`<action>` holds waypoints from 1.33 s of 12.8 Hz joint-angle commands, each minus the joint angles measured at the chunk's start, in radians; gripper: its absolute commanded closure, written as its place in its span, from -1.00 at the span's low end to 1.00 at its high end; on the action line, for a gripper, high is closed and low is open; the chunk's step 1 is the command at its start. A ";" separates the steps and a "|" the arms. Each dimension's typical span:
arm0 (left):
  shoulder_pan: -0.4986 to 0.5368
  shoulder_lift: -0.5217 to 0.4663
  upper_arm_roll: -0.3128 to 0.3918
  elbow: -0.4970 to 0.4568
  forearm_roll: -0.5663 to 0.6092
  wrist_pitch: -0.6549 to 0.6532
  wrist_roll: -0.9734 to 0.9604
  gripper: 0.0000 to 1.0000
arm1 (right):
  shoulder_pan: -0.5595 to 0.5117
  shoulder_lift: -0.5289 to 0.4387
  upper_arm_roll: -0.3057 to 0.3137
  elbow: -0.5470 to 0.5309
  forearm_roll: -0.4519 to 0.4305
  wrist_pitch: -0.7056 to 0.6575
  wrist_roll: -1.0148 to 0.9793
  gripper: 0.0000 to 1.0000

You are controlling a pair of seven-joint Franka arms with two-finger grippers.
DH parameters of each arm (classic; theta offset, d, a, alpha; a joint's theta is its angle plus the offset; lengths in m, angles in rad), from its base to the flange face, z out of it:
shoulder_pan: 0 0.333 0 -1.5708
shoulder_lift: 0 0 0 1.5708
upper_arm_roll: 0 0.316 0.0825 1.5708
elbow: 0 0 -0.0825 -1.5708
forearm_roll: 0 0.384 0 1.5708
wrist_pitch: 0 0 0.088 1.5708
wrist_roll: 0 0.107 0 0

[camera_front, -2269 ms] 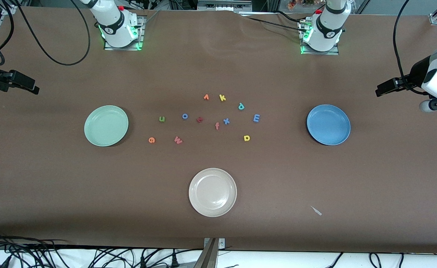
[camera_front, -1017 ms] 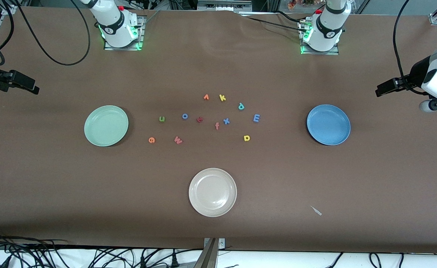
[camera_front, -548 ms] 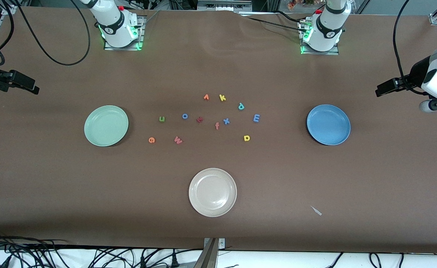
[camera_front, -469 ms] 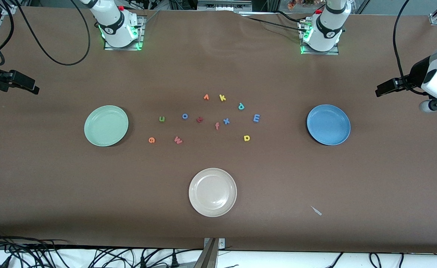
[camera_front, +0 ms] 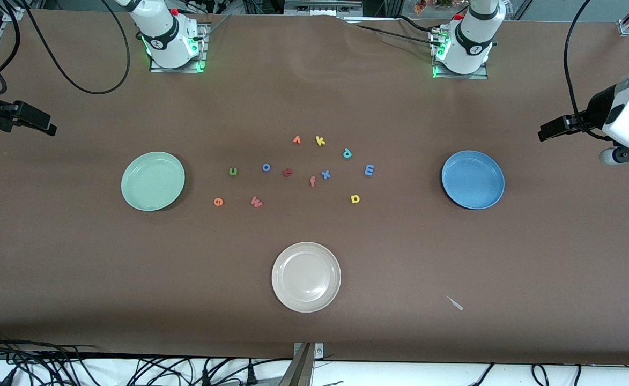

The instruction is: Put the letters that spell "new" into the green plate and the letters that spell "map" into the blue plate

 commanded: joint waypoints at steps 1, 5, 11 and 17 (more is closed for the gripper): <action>-0.002 -0.005 -0.001 0.001 0.009 -0.009 0.017 -1.00 | -0.009 -0.005 0.010 0.004 -0.004 -0.012 -0.002 -1.00; -0.002 -0.004 -0.001 0.001 0.009 -0.009 0.017 -1.00 | -0.005 -0.008 0.032 -0.007 0.001 -0.027 0.004 -1.00; -0.004 -0.004 -0.001 0.003 0.009 -0.009 0.017 -1.00 | 0.043 0.010 0.122 -0.098 -0.005 0.007 0.083 -1.00; -0.002 0.024 0.001 0.009 0.021 0.017 0.006 -1.00 | 0.273 0.090 0.153 -0.394 -0.042 0.439 0.425 -1.00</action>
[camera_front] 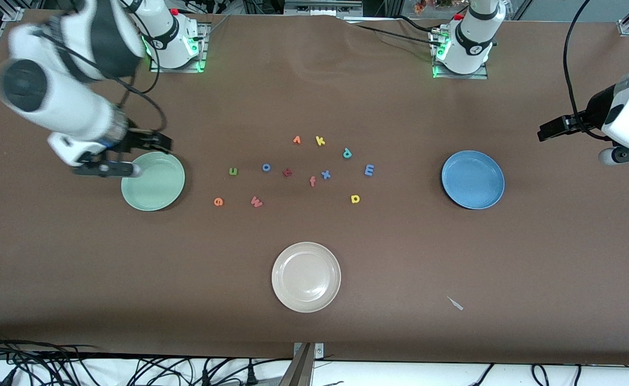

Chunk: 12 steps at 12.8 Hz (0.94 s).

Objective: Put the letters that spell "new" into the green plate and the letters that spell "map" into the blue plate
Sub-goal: 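Grasp the green n with the right gripper while the left gripper reaches the letters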

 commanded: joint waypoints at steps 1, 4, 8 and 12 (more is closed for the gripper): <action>0.008 0.041 0.003 0.033 0.018 0.034 0.005 -1.00 | 0.077 -0.004 -0.005 -0.162 -0.040 0.209 0.127 -1.00; -0.002 0.176 0.006 0.082 0.043 0.085 0.005 -1.00 | 0.100 0.062 -0.005 -0.265 -0.041 0.396 0.170 -0.99; -0.077 0.330 -0.006 0.128 0.038 0.103 0.005 -1.00 | 0.153 0.140 -0.005 -0.358 -0.041 0.613 0.246 -0.88; -0.194 0.481 -0.006 0.101 0.014 0.328 -0.009 -1.00 | 0.206 0.220 -0.008 -0.359 -0.064 0.707 0.262 -0.27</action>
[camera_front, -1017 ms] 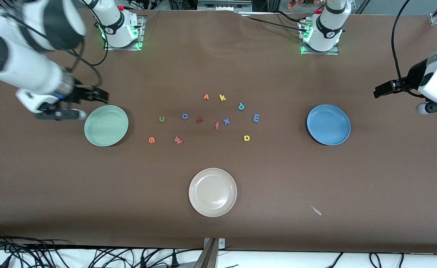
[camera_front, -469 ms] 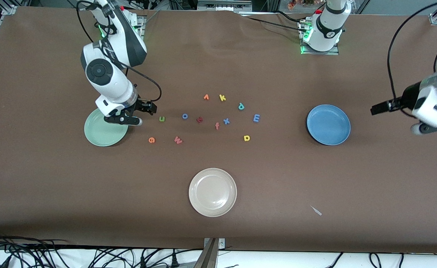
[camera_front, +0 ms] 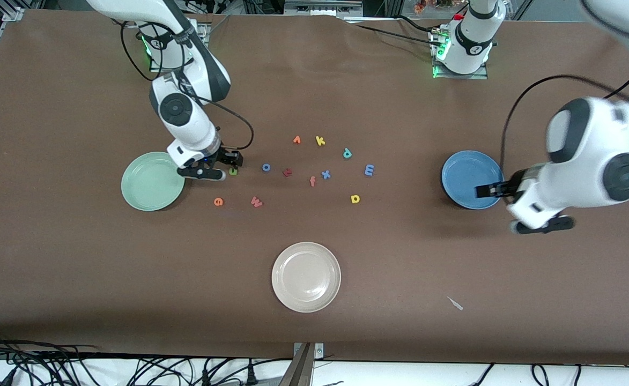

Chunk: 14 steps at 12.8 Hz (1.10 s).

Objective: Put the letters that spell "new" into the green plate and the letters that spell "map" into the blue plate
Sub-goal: 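Grasp the green n with the right gripper while the left gripper reaches the letters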

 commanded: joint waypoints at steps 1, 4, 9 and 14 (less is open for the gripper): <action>-0.069 0.107 0.005 0.026 0.003 0.101 -0.013 -1.00 | 0.016 0.029 -0.009 -0.002 -0.049 0.047 0.022 -0.24; -0.189 0.197 0.005 0.012 0.006 0.260 -0.161 -1.00 | 0.022 0.071 -0.009 -0.004 -0.076 0.105 0.022 -0.24; -0.309 0.254 0.005 0.015 0.006 0.341 -0.338 -1.00 | 0.022 0.091 -0.012 -0.002 -0.102 0.122 0.022 -0.01; -0.392 0.289 0.005 0.014 0.009 0.436 -0.513 -1.00 | 0.022 0.086 -0.016 0.001 -0.104 0.122 0.015 0.88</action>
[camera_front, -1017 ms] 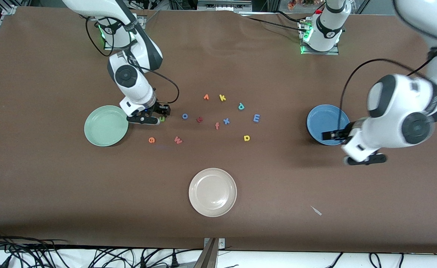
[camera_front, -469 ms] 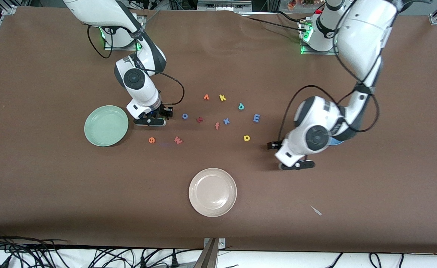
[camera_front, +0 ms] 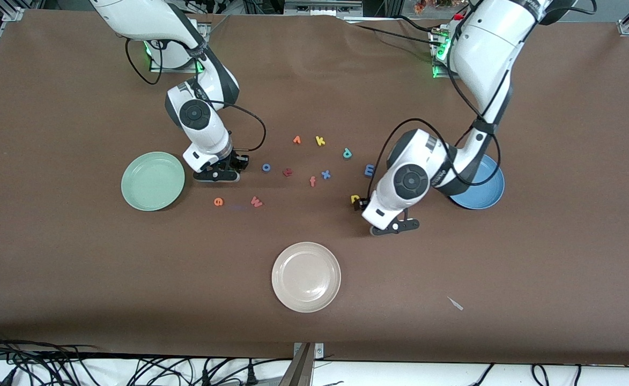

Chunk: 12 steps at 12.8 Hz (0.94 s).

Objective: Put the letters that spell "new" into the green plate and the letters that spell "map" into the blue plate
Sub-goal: 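Place the green n on the green plate while the left gripper grasps yellow a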

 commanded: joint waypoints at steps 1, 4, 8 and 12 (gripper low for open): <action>-0.034 0.021 0.011 0.017 0.006 0.018 -0.060 -1.00 | 0.007 -0.010 -0.013 0.004 -0.021 0.010 0.005 0.94; -0.073 0.058 0.013 0.019 0.012 0.054 -0.140 -0.85 | 0.006 -0.082 -0.043 0.049 -0.023 -0.135 -0.015 0.95; -0.090 0.083 0.013 0.020 0.018 0.090 -0.154 -0.57 | 0.004 -0.151 -0.186 0.130 -0.021 -0.370 -0.267 0.95; -0.093 0.084 0.013 0.019 0.020 0.090 -0.149 -0.22 | 0.001 -0.152 -0.324 0.059 -0.015 -0.308 -0.472 0.93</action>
